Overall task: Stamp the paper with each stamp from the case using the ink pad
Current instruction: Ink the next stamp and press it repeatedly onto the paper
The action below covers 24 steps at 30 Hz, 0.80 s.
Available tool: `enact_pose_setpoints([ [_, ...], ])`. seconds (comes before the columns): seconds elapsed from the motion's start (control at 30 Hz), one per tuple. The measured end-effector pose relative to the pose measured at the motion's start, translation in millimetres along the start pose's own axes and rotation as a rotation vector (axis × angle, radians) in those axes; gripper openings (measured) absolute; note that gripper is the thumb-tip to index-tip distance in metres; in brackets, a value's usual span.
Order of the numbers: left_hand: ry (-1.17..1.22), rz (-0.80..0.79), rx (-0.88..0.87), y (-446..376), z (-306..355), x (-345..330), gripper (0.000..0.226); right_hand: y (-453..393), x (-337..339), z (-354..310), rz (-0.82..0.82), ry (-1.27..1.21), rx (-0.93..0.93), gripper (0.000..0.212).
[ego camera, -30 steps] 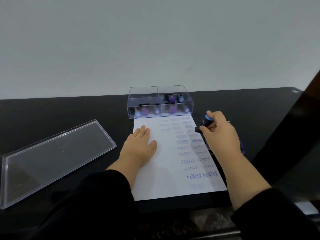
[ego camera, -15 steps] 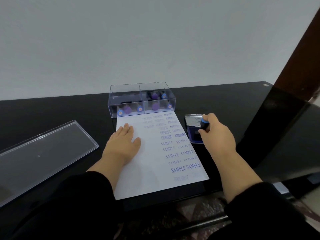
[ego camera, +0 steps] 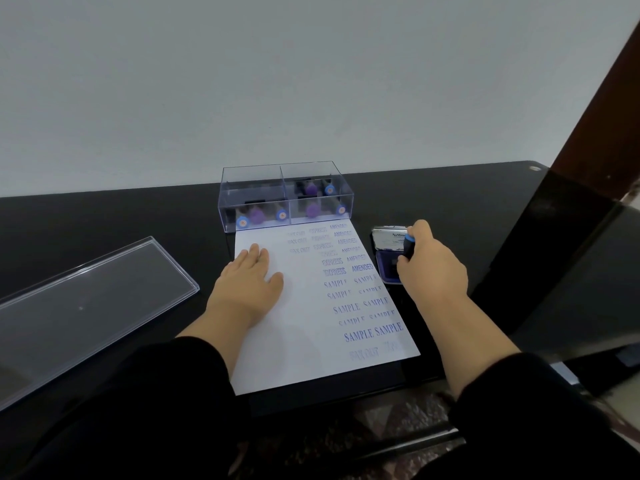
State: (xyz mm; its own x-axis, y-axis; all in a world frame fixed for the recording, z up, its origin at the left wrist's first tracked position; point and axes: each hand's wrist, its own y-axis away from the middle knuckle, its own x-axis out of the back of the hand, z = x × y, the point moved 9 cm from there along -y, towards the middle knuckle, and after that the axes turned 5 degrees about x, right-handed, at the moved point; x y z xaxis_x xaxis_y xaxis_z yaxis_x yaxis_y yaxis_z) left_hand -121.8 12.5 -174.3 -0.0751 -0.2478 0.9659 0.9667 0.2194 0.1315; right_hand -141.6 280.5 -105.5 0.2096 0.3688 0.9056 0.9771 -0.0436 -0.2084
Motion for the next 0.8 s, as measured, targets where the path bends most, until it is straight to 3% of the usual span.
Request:
enact_pose_setpoints([
  [0.8, -0.026, -0.015, 0.005, 1.6, 0.5, -0.2, 0.060, 5.2, 1.7, 0.9, 0.038, -0.072, 0.023, 0.022],
])
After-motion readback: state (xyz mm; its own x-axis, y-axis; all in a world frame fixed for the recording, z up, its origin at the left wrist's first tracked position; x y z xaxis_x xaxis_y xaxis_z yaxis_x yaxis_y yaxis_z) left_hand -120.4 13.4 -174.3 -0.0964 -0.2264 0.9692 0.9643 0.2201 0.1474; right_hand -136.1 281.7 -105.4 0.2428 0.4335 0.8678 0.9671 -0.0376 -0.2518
